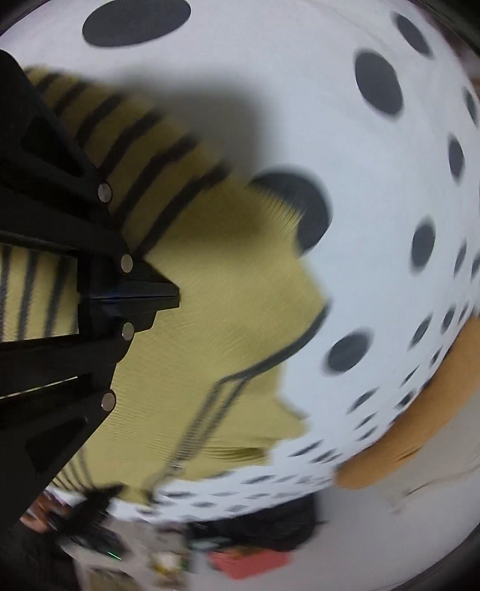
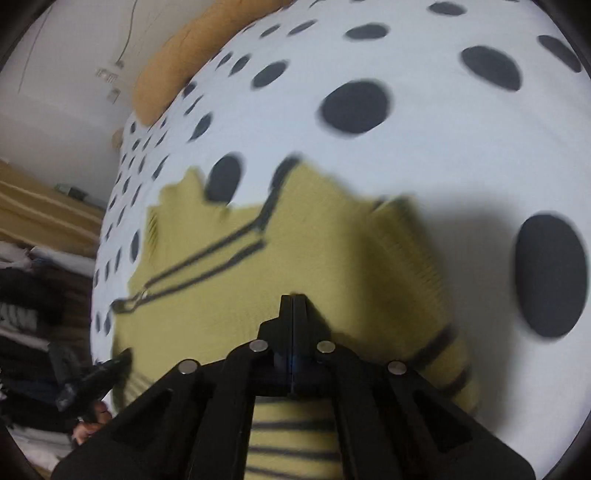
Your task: Fold large clothes
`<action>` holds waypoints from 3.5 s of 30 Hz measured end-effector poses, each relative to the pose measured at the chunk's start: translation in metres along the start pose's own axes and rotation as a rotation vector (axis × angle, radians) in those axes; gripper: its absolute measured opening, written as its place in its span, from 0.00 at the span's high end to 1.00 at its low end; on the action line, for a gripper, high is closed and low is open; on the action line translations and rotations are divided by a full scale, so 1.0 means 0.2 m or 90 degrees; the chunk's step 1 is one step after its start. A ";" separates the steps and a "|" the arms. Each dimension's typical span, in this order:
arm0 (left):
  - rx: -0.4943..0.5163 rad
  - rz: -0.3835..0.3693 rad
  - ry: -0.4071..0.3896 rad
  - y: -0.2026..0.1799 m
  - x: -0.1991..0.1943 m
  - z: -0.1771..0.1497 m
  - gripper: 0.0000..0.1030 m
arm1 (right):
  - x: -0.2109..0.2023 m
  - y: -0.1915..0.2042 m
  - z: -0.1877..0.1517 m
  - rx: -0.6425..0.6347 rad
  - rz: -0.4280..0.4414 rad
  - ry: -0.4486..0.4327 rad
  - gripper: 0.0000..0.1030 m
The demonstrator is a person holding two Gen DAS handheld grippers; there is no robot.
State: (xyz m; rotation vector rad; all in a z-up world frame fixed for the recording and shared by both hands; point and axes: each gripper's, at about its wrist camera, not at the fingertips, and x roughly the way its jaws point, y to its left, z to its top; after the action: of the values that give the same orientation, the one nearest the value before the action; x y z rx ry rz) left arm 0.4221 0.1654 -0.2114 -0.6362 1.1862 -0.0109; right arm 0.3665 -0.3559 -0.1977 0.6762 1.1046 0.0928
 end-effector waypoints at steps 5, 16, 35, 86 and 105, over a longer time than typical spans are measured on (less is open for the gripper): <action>-0.020 0.031 -0.115 0.20 -0.49 0.08 0.47 | -0.41 -0.16 0.03 0.053 -0.016 -0.101 0.93; -0.086 -0.113 0.004 0.46 -0.50 -0.81 0.36 | -0.53 -0.38 -0.83 0.086 0.069 0.009 0.28; -0.101 -0.140 -0.039 0.20 -0.22 -0.51 0.83 | -0.26 -0.12 -0.59 0.123 0.090 -0.017 0.79; -0.217 -0.113 0.022 0.68 -0.67 -1.50 0.79 | -0.48 0.39 -1.50 -0.195 0.017 0.036 1.00; -0.234 -0.144 0.034 0.76 -0.65 -1.54 0.76 | 0.15 0.66 -1.02 -0.217 -0.155 0.118 1.00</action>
State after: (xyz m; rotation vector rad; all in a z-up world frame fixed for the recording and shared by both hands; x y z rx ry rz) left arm 0.0574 0.1937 -0.2383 -1.0975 1.1713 -0.0005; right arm 0.2411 -0.1455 -0.2047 0.2283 1.3042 0.1326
